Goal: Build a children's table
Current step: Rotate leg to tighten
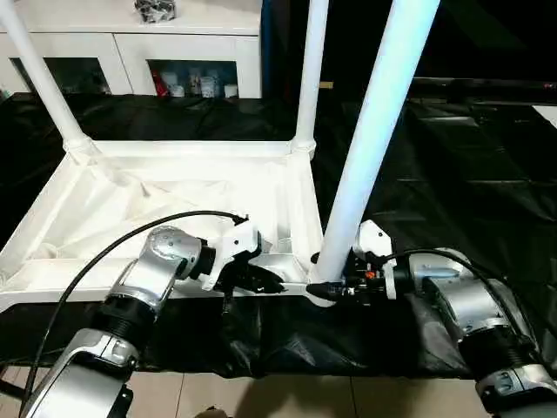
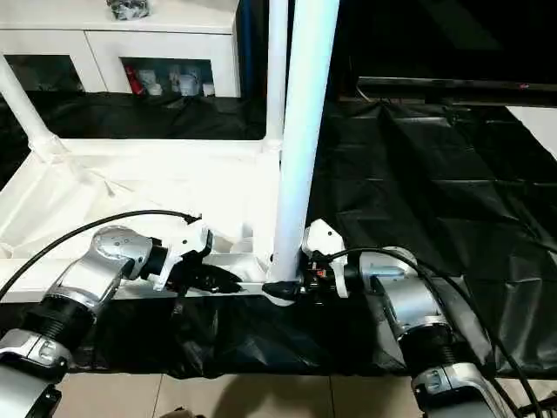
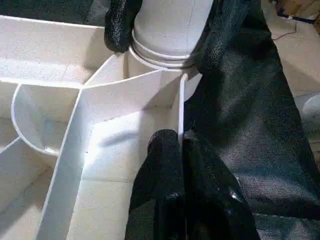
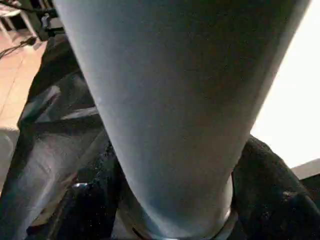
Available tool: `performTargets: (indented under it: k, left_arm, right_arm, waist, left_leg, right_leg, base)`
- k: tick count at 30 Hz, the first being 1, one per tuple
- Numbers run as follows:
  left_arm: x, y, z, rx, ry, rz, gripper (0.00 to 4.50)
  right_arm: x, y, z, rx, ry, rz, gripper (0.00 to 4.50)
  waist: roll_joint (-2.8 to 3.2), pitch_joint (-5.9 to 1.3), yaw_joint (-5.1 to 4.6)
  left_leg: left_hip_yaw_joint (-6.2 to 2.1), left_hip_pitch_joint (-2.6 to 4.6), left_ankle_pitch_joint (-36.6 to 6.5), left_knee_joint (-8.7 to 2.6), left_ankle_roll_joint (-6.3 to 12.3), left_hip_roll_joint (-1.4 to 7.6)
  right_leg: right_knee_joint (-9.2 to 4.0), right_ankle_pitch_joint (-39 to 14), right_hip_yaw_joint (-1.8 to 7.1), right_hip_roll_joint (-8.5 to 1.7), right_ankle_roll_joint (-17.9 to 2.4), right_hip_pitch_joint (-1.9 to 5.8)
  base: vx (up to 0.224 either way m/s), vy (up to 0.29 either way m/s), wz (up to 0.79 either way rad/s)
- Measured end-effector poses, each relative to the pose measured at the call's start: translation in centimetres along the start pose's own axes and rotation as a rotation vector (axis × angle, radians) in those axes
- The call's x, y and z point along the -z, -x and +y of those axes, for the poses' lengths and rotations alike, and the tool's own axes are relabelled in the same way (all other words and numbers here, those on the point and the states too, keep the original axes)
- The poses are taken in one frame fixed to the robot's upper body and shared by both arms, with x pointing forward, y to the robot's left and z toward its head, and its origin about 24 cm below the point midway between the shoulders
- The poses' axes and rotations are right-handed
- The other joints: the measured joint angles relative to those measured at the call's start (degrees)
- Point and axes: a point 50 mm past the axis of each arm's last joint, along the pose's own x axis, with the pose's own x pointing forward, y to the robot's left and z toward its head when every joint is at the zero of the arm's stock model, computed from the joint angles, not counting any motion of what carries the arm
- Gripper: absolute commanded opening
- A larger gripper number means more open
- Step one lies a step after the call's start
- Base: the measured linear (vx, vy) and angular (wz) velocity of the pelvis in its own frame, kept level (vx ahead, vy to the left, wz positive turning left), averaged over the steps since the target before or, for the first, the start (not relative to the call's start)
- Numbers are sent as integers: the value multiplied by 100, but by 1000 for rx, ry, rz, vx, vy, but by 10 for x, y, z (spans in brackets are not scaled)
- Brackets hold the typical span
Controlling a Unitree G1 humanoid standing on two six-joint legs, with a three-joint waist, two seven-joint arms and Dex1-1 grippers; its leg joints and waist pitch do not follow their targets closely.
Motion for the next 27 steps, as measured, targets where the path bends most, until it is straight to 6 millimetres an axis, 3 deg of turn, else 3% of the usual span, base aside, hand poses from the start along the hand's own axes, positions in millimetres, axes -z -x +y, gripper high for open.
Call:
performTargets:
  k: [7,15,16,18,22,24,27]
  left_arm:
    - [-7,-19,14,-276,26,-26,0]
    - [-18,-44,18,-436,64,-40,0]
    - [-19,-46,18,-439,65,-42,0]
    - [-20,-47,18,-439,66,-43,0]
    - [-21,-48,17,-439,67,-45,0]
    - [-21,-47,17,-432,63,-47,0]
    - [-20,-44,15,-412,58,-50,0]
  right_arm:
    - [0,-23,-24,459,-153,-109,262]
    - [-3,-37,-35,782,-250,-151,262]
    - [-3,-37,-36,792,-238,-154,262]
    - [-3,-36,-35,796,-232,-163,331]
    - [-4,-37,-35,790,-236,-178,343]
    - [-5,-36,-34,779,-230,-182,373]
    - [-5,-34,-33,726,-210,-185,373]
  waist:
    - [1,1,-163]
    - [45,-24,-186]
    - [54,-29,-181]
    - [62,-34,-157]
    - [73,-35,-150]
    - [80,-33,-151]
    - [82,-32,-159]
  left_leg:
    - [-5,8,5,13,-9,-8]
    - [-7,7,5,11,-8,-22]
    - [-7,6,5,10,-8,-24]
    - [-7,6,5,3,-8,-24]
    - [-8,6,5,-12,-8,-23]
    - [-8,3,5,-12,-8,-23]
    - [-8,1,5,-13,-8,-21]
  right_leg:
    - [-10,-3,4,-5,8,2]
    - [-19,-3,14,-10,8,4]
    - [-19,-2,16,-12,9,4]
    - [-17,0,15,-12,12,3]
    - [-16,1,11,-10,14,1]
    - [-17,1,11,-10,15,-2]
    - [-16,2,11,-8,14,-4]
  base:
    - [0,0,0]
    - [0,0,0]
    - [0,0,0]
    - [0,0,0]
    - [0,0,0]
    - [0,0,0]
    - [0,0,0]
